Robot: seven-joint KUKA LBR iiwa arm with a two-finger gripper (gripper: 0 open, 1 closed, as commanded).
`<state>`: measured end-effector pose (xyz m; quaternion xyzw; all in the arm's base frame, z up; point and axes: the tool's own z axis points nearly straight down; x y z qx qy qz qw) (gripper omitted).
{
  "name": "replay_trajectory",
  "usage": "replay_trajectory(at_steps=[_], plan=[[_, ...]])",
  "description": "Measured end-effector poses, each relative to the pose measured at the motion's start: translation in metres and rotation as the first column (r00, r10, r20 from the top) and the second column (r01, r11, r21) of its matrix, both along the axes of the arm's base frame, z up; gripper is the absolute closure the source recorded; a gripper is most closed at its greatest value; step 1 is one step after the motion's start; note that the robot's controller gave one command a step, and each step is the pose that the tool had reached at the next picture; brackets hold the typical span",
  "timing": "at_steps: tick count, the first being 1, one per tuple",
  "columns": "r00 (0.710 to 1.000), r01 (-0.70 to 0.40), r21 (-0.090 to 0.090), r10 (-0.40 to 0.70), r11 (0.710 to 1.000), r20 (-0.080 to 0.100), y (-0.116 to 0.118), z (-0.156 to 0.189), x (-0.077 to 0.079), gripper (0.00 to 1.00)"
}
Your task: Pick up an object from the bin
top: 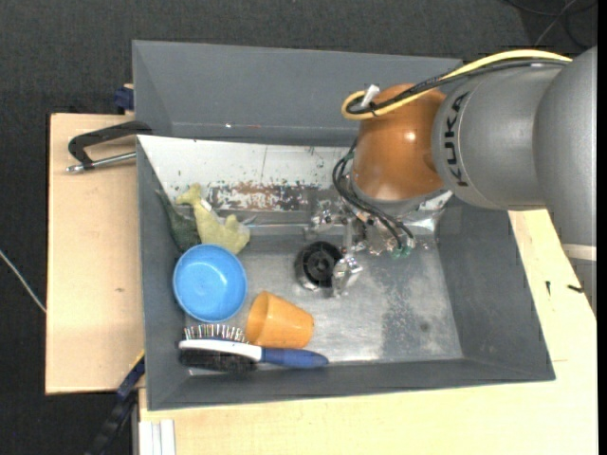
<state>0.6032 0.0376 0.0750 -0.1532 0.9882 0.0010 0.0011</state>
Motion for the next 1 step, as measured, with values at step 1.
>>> replay_trajectory(at_steps=[1], plan=[[1.000,0.001,0.001,-0.001,1.000,0.007,0.0002,0.0015,0.0019,1.00]])
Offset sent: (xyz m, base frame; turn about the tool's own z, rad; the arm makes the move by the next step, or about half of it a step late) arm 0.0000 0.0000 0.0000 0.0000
